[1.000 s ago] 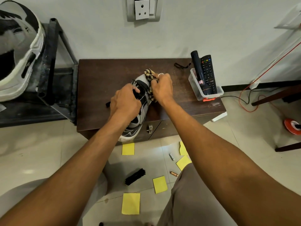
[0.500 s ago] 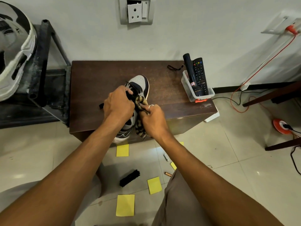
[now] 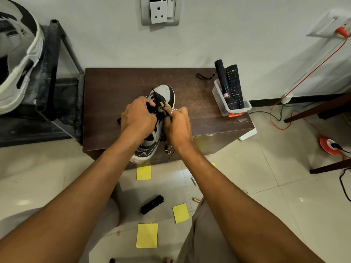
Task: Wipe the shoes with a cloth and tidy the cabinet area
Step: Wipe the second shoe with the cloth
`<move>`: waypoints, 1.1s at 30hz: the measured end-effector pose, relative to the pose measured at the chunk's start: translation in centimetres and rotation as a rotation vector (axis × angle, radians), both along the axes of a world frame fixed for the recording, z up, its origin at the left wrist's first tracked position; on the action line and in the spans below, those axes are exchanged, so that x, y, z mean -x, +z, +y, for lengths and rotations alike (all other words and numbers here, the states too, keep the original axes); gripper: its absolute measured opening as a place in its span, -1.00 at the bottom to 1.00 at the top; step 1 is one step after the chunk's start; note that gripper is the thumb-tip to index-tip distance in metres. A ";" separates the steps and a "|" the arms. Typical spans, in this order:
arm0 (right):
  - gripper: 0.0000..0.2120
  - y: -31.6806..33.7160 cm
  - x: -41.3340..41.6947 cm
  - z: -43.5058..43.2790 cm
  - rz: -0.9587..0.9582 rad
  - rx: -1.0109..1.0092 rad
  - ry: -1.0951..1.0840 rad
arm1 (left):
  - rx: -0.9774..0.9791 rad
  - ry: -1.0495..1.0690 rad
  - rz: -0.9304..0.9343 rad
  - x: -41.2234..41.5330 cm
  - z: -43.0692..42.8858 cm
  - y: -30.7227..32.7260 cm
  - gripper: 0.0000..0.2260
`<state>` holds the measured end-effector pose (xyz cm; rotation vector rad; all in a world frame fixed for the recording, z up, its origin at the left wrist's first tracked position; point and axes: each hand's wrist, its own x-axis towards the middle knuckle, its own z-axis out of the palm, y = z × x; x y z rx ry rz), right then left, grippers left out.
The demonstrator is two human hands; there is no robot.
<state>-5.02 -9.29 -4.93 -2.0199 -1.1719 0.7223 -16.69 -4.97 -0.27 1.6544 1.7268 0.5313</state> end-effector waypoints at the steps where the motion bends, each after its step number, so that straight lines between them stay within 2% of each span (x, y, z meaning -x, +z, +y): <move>1: -0.84 -0.2 -0.2 0.2 -0.016 0.029 0.024 | -0.006 0.008 0.005 -0.1 -0.1 0.0 -0.70; 4: -0.71 1.0 -0.7 -1.1 0.038 0.074 0.165 | -0.018 0.036 0.004 -0.3 -0.3 0.3 -0.70; 11: -0.75 2.6 -1.4 -5.3 0.260 0.129 0.316 | -0.036 0.063 -0.016 -0.4 -0.6 0.2 -0.77; 15: -0.78 1.0 -2.1 -2.7 0.094 -0.024 0.093 | -0.033 0.053 -0.014 -0.4 -0.7 0.3 -0.78; 17: -0.73 -0.6 -1.6 -1.0 0.012 -0.010 0.030 | -0.050 0.057 -0.009 -0.4 -0.8 0.2 -0.79; 20: -0.66 -1.8 -0.7 0.4 0.026 0.040 0.025 | -0.062 0.080 -0.010 -0.4 -0.6 0.1 -0.79; 24: -0.71 0.3 -0.9 -1.4 0.072 0.048 0.163 | -0.066 0.086 -0.009 -0.6 -0.4 0.0 -0.77; 30: -0.76 3.7 -2.1 -3.9 0.189 0.187 0.443 | -0.083 0.098 -0.016 -0.6 -0.8 0.0 -0.75; 32: -0.74 4.4 -3.7 -2.7 0.119 0.173 0.472 | -0.073 0.088 -0.019 -0.5 -0.6 -0.1 -0.76; 33: -0.74 4.2 -4.0 -1.8 0.053 0.131 0.413 | -0.068 0.080 -0.016 -0.5 -0.6 -0.2 -0.76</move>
